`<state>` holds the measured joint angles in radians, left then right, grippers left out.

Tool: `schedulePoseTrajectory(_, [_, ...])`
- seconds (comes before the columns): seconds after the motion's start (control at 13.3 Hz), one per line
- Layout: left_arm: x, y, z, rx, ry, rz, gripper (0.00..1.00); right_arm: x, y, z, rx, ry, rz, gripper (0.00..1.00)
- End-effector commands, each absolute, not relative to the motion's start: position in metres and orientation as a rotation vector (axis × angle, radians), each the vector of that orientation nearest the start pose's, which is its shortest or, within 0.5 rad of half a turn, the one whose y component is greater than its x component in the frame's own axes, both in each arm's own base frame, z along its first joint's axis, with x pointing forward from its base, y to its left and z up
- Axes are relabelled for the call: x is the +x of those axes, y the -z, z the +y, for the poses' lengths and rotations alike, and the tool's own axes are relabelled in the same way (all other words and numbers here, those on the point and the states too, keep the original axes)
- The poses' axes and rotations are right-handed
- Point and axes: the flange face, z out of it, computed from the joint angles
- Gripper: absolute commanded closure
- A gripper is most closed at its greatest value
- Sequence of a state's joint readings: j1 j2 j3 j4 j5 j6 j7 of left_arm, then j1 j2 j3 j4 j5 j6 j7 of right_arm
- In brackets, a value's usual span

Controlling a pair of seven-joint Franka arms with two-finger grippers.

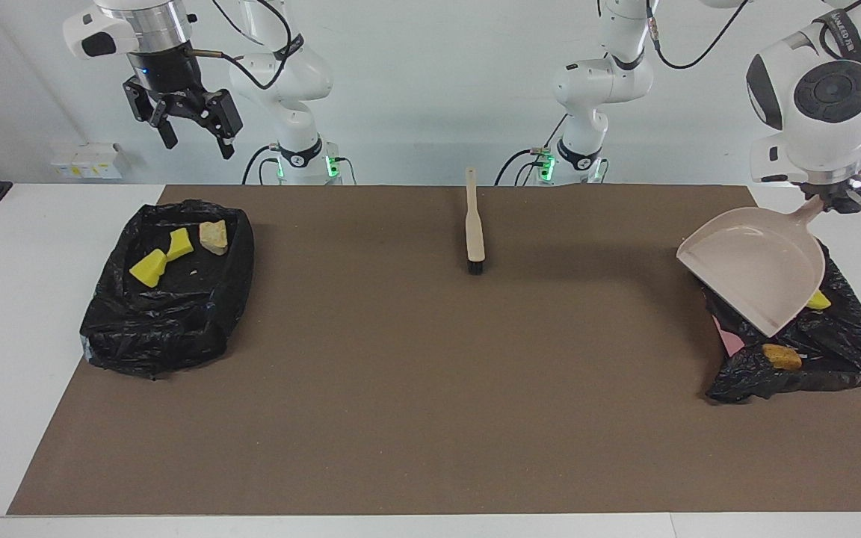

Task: Sweep and dump trash in bin
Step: 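Bring the empty dustpan back over the mat with the left gripper, then lower the dustpan onto the mat center with the left gripper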

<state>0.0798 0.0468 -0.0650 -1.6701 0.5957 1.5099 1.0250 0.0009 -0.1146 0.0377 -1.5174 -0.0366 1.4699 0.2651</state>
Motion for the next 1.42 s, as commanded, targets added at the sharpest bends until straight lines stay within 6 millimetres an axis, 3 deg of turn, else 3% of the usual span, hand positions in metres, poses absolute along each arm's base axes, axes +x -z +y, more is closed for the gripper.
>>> schedulePoseTrajectory(0.0, [0.541, -0.566, 0.047, -2.56, -0.522, 1.125, 1.0, 0.509, -0.703, 0.013, -3.171, 0.134, 0.317, 0.0])
schedulePoseTrajectory(0.37, [0.531, -0.555, -0.046, -2.845, -0.367, 0.812, 1.0, 0.51, -0.699, 0.008, -3.186, 0.08, 0.277, 0.0])
schedulePoseTrajectory(0.67, [0.523, -0.535, -0.154, -2.951, -0.28, 0.629, 1.0, 0.522, -0.702, 0.016, -3.18, -0.009, 0.246, 0.0])
schedulePoseTrajectory(0.9, [0.524, -0.524, -0.204, -3.033, -0.183, 0.547, 1.0, 0.526, -0.706, 0.011, -3.198, 0.002, 0.057, 0.0])
schedulePoseTrajectory(1.12, [0.527, -0.502, -0.244, -3.059, -0.147, 0.487, 1.0, 0.528, -0.706, 0.015, -3.186, 0.008, 0.045, 0.0])
schedulePoseTrajectory(1.27, [0.53, -0.466, -0.285, -3.066, -0.136, 0.439, 1.0, 0.528, -0.706, 0.017, -3.178, 0.018, 0.049, 0.0])
schedulePoseTrajectory(1.35, [0.533, -0.455, -0.295, -3.08, -0.11, 0.4, 1.0, 0.527, -0.706, 0.015, -3.177, 0.018, 0.058, 0.0])
